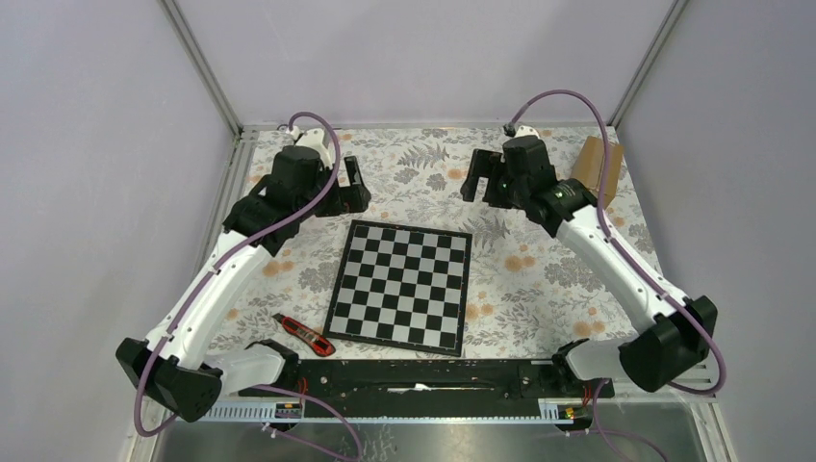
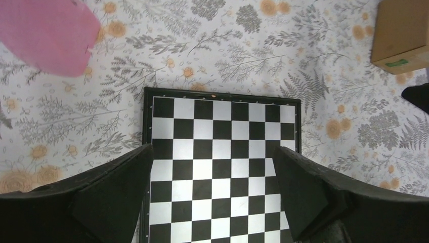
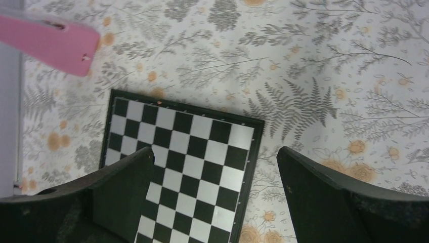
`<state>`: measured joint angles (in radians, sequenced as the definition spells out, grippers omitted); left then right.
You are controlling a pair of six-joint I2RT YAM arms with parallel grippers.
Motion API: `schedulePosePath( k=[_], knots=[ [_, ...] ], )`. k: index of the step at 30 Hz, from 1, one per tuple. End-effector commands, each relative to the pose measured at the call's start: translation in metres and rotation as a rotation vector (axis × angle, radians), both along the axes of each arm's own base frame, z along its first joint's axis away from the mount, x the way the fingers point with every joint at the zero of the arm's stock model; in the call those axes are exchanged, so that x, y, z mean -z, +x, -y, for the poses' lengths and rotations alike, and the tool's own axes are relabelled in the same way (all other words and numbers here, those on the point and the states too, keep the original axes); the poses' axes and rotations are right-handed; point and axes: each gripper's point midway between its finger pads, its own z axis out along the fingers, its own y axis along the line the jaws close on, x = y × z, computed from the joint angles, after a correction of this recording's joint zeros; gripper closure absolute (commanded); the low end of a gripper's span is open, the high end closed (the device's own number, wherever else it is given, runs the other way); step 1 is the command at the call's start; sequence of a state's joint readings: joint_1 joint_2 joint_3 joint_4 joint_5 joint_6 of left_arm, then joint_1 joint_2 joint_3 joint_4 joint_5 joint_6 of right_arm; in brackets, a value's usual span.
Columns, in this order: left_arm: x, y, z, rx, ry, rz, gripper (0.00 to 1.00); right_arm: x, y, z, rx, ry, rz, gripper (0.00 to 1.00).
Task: Unpack the express box
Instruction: Pick up the knife from the center of the board.
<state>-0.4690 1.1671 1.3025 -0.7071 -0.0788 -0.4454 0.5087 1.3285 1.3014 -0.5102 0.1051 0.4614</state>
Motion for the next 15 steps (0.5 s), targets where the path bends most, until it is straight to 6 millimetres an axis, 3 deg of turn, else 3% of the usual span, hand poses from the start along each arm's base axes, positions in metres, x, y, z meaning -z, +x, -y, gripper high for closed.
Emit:
schedulePosePath(
  k=[1, 6, 9, 15],
  knots=[
    [0.008, 0.004, -0.011, -0.065, -0.029, -0.008, 0.01, 0.005, 0.025, 0.016, 0.069, 0.018, -0.012, 0.01],
    [0.032, -0.002, -0.013, -0.072, -0.079, -0.071, 0.01, 0.035, 0.04, 0.054, 0.186, 0.015, -0.071, 0.01],
    [0.043, -0.006, -0.011, -0.072, -0.095, -0.107, 0.01, 0.052, 0.037, 0.069, 0.235, -0.025, -0.106, 0.01],
    [0.075, -0.016, -0.027, -0.147, -0.103, -0.182, 0.01, 0.114, -0.006, 0.057, 0.197, 0.05, -0.258, 0.01]
  ],
)
